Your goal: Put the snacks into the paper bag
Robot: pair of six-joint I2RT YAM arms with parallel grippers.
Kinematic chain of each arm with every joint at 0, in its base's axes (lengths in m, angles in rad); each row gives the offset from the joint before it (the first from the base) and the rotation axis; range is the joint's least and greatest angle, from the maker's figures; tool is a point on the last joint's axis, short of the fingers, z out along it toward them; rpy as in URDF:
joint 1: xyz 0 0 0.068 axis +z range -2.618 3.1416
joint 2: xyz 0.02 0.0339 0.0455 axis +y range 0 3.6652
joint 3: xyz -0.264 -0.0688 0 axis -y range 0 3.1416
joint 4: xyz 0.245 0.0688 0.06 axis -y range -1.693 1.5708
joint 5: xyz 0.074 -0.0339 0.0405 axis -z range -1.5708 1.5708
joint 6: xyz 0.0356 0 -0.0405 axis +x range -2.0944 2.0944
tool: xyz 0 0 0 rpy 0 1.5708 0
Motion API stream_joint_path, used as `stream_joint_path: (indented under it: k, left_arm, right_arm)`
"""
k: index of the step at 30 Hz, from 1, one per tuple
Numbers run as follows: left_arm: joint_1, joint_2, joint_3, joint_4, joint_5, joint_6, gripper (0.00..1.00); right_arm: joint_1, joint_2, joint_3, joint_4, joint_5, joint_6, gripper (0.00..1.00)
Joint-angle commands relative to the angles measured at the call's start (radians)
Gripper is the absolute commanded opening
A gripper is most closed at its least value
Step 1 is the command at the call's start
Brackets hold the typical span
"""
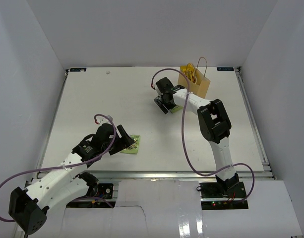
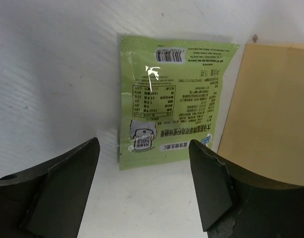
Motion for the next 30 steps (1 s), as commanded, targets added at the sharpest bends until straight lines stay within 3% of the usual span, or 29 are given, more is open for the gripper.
stream_joint_path:
  k: [1,8,12,23,30]
  left_arm:
    - [0.004,-0.029,-0.005,-0.003,-0.005,-0.008,0.81]
    - [0.004,-0.037,-0.005,0.003,-0.009,-0.013,0.81]
    - [0.004,-0.032,-0.005,0.012,-0.005,-0.01,0.81]
    - [0.004,-0.051,-0.017,0.057,0.013,-0.001,0.81]
    - [0.006,-0.077,-0.056,0.173,0.059,-0.001,0.81]
  right_arm:
    - [-0.027,0.037,0.045,0.015,-0.03,-0.016,0.78]
    - [-0.059,0.052,0.013,0.012,-0.152,-0.028,0.68]
    - [-0.07,0.08,-0.018,-0.011,-0.235,-0.031,0.52]
    - [-0.071,0.111,-0.049,-0.057,-0.327,-0.043,0.21]
    - [-0.075,0.071,-0.079,-0.061,-0.407,-0.083,0.1]
